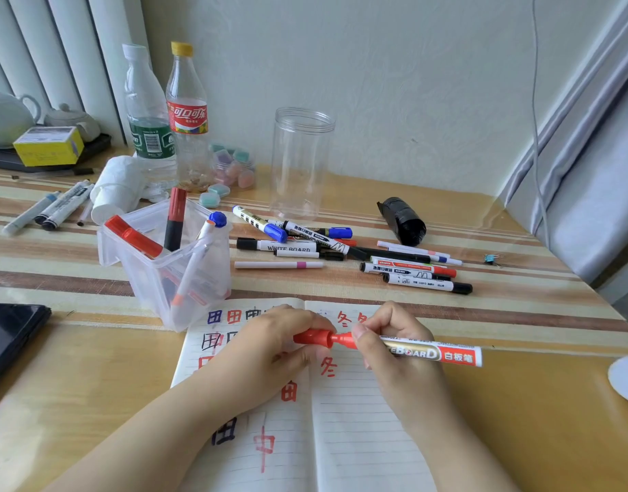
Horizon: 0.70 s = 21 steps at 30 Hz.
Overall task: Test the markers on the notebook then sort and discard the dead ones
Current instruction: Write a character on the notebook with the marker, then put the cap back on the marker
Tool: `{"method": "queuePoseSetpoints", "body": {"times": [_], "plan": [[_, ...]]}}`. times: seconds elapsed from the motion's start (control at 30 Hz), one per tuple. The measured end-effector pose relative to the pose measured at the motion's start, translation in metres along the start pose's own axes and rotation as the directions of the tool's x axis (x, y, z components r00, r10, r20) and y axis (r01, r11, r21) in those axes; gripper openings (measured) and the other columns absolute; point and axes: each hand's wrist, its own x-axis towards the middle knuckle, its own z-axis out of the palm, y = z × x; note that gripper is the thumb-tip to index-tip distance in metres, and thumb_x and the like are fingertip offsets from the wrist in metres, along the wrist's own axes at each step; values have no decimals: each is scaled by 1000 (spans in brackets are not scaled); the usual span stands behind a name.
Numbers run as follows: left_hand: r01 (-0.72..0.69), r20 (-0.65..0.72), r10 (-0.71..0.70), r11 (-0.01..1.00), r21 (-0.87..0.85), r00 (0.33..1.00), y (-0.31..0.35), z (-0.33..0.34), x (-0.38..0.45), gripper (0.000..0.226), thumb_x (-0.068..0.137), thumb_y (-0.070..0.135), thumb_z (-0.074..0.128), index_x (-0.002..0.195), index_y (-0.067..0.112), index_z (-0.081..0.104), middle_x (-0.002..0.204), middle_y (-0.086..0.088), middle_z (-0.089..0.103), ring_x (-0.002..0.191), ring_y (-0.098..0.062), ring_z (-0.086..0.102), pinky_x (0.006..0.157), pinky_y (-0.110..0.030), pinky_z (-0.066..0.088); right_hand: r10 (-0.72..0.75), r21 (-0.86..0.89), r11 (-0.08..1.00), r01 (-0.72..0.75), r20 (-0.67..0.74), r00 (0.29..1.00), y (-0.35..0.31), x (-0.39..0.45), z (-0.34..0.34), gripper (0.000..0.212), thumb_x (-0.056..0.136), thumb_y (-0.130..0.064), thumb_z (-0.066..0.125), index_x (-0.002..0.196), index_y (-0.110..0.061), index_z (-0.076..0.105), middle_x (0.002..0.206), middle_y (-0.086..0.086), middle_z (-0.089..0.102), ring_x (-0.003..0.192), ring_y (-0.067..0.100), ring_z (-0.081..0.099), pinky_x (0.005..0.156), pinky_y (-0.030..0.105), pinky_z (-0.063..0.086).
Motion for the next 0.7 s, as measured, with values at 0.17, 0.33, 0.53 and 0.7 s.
{"method": "queuePoseSetpoints", "body": {"times": [0.17, 0.33, 0.53, 0.7], "plan": [[-111, 12, 111, 993, -31, 994, 5, 4, -1, 19, 89, 40, 48, 106, 34, 53, 87, 21, 58, 82, -1, 54, 70, -14, 43, 70, 90, 993, -81, 120, 990, 2, 1, 4, 18, 65, -38, 71, 63, -24, 60, 55, -8, 56, 53, 6, 50, 55, 20, 43], [-72, -19, 71, 996, -58, 997, 9, 3, 0, 26, 88, 43, 49, 102, 24, 60, 83, 20, 61, 79, 10, 54, 68, -3, 38, 167, 247, 948, -201, 153, 974, 2, 2, 3, 32, 53, -49, 81, 65, -25, 62, 56, 0, 60, 50, 9, 51, 50, 17, 40], [-71, -25, 72, 997, 37, 997, 10, 5, -2, 28, 89, 41, 45, 91, 17, 59, 73, 10, 57, 69, 0, 49, 63, -3, 33, 216, 202, 954, -222, 51, 975, 4, 2, 4, 36, 64, -50, 58, 59, -15, 52, 44, -5, 42, 48, 9, 37, 53, 19, 32], [-91, -41, 93, 995, 51, 995, 17, 3, -2, 24, 90, 35, 46, 90, 15, 59, 71, 7, 58, 66, -4, 50, 61, -7, 34, 227, 285, 927, -244, 90, 970, 5, 1, 5, 27, 63, -45, 60, 51, -23, 49, 49, -3, 45, 48, 8, 41, 55, 17, 36]]}}
